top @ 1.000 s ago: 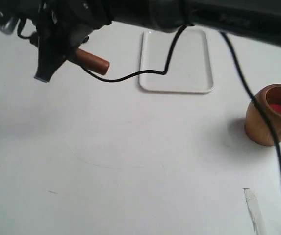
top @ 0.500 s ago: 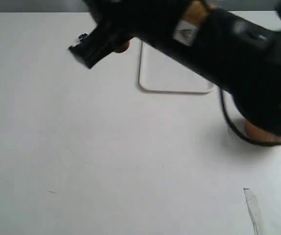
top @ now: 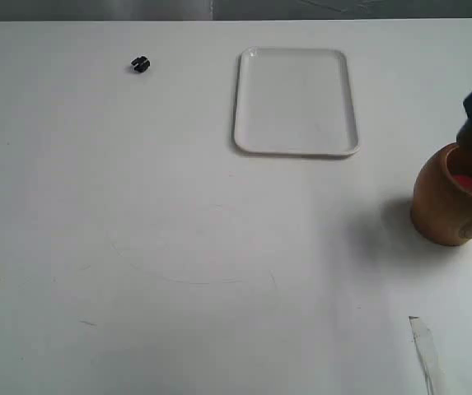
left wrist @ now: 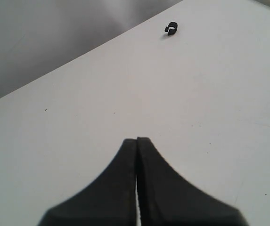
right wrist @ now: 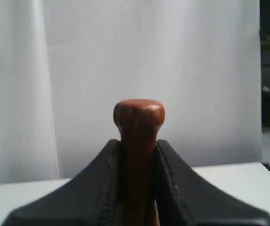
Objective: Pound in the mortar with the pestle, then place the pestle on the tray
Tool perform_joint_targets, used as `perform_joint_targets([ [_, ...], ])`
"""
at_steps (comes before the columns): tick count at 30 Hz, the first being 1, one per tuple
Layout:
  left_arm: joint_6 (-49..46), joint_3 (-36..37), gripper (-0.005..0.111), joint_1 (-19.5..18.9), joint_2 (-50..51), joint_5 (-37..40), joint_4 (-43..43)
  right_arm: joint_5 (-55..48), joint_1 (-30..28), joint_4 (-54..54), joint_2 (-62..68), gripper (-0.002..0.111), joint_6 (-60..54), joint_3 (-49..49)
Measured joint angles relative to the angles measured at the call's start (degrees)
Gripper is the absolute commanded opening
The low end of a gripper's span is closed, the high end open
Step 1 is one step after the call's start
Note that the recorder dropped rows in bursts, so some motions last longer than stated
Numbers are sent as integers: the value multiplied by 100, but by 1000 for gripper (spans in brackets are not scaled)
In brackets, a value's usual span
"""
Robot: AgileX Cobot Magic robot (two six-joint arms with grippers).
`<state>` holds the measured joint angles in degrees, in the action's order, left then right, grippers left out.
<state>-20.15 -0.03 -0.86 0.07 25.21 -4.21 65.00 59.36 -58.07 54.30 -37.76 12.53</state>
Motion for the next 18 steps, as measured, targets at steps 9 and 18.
perform_joint_targets([
  [9,0,0,0,0,0,0,0,365,-178,344,326,0,126,-1210],
  [18,0,0,0,0,0,0,0,445,-1445,1282,519,0,669,-842],
])
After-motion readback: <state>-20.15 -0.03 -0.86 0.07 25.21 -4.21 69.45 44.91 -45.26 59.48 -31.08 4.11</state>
